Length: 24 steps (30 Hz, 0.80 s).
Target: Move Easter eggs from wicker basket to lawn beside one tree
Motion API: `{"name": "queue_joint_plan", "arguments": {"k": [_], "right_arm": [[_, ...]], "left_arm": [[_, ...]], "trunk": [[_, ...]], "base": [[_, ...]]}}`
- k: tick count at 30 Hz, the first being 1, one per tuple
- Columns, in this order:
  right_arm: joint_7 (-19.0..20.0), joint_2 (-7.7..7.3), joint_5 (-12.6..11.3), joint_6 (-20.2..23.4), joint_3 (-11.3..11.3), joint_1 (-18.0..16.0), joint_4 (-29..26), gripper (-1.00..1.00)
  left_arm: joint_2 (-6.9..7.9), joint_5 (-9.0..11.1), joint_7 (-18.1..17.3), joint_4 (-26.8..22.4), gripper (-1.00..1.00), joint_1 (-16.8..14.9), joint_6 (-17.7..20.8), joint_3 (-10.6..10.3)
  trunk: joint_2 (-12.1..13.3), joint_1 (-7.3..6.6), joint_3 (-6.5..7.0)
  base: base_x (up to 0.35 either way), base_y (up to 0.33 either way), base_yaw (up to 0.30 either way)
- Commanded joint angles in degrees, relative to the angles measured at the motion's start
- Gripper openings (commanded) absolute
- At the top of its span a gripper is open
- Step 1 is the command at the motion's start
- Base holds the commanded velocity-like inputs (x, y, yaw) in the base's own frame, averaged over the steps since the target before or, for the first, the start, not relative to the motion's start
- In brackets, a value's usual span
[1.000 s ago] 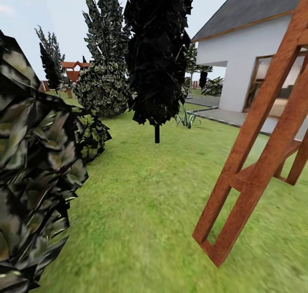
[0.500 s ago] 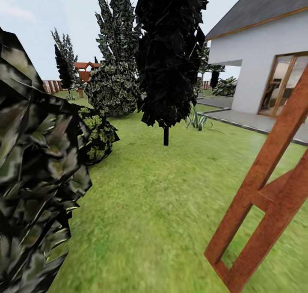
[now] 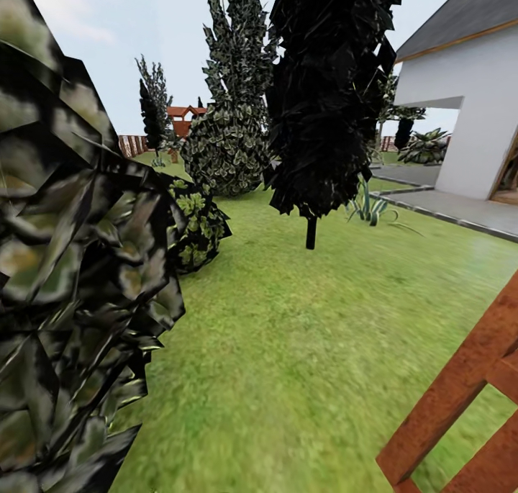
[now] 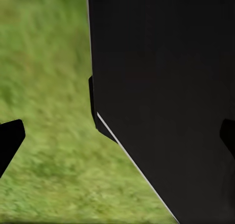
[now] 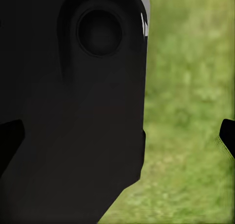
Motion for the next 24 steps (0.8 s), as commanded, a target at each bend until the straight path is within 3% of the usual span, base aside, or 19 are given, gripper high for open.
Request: {"name": "queue_joint_plan", "arguments": {"k": [1,7,20,24], "right_arm": [[0.0,0.0,0.0,0.0,0.0,-0.1,0.1,1.0],[0.0,0.0,0.1,0.0,0.1,-0.1,0.1,1.0],[0.1,-0.01,0.1,0.0,0.1,-0.1,0.1,1.0],[0.2,-0.06,0.1,-0.1,0.0,-0.1,0.1,1.0]], "left_arm": [[0.0,0.0,0.0,-0.1,1.0,0.0,0.0,0.0],[0.05,0.1,0.0,-0.1,1.0,0.0,0.1,0.1],[0.08,0.1,0.1,-0.1,1.0,0.0,0.2,0.1],[0.08,0.0,0.1,-0.1,1.0,0.0,0.2,0.1]], "trunk": [[0.0,0.0,-0.04],[0.0,0.0,-0.04],[0.0,0.0,-0.04],[0.0,0.0,-0.04]], "base": [[0.003,0.0,0.296],[0.085,0.0,0.154],[0.324,0.0,0.003],[0.322,0.0,-0.159]]}}
